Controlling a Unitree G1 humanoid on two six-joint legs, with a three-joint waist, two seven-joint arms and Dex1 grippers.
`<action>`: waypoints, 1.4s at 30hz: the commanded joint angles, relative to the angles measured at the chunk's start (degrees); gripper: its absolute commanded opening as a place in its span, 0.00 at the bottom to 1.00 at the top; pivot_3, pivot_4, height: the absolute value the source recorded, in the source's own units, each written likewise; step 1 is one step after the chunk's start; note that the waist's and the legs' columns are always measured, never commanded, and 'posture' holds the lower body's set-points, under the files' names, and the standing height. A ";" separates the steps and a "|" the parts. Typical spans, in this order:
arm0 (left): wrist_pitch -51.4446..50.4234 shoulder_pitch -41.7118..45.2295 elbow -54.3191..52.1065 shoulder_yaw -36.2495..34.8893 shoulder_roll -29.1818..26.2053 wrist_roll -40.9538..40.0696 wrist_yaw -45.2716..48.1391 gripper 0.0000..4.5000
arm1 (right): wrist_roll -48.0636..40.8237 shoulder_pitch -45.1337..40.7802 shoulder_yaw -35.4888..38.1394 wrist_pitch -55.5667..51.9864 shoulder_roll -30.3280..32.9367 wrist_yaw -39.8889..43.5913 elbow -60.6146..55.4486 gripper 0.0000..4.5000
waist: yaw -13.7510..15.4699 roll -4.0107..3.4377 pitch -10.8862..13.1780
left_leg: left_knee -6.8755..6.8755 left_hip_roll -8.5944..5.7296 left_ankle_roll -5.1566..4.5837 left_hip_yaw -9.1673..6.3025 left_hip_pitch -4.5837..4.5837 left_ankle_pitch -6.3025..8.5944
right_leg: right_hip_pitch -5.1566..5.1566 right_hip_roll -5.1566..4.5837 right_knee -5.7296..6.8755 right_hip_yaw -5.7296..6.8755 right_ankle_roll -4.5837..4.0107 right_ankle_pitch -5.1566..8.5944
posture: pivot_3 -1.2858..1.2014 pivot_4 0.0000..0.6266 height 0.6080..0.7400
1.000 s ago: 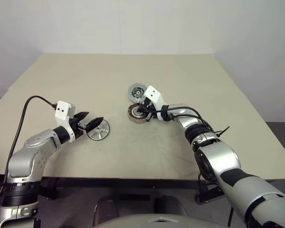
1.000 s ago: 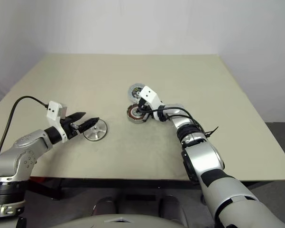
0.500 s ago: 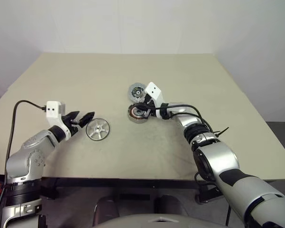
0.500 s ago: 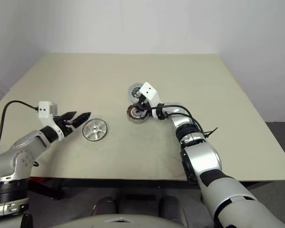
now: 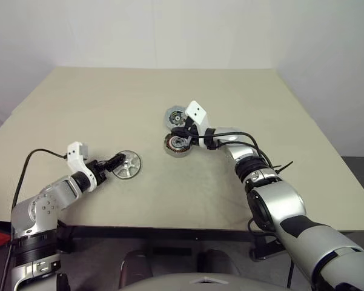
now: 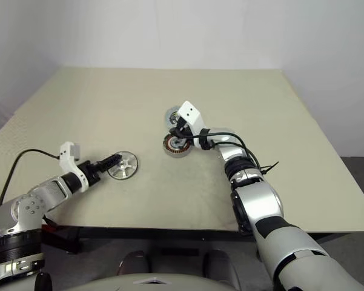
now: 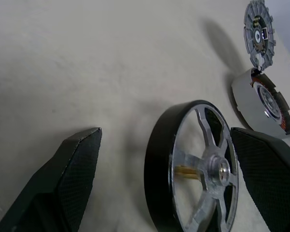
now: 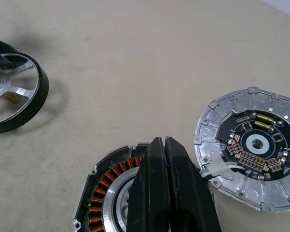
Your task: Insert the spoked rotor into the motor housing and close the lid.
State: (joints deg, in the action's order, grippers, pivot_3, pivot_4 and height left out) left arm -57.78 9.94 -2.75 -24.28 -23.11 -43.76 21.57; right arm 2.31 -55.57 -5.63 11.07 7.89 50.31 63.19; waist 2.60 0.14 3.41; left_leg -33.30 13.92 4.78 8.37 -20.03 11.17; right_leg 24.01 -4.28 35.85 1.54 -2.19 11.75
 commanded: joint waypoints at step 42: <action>-3.22 8.75 4.35 -11.12 13.95 -29.71 -8.36 0.09 | 1.87 -4.36 1.43 1.03 10.49 -8.24 2.19 0.00 | 0.89 0.03 0.02 | -0.12 -0.09 -0.03 0.00 -0.07 0.02 | -0.05 -0.04 -0.07 -0.01 0.00 -0.01 | 0.52 0.00 1.00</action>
State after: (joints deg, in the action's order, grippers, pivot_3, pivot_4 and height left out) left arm -62.36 15.87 0.88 -33.71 -10.42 -67.96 14.82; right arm 3.62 -57.80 -4.72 12.07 16.79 42.49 65.92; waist 3.49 0.16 3.43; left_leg -33.44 13.82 4.74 8.38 -20.10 11.19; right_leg 23.96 -4.31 35.78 1.50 -2.19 11.74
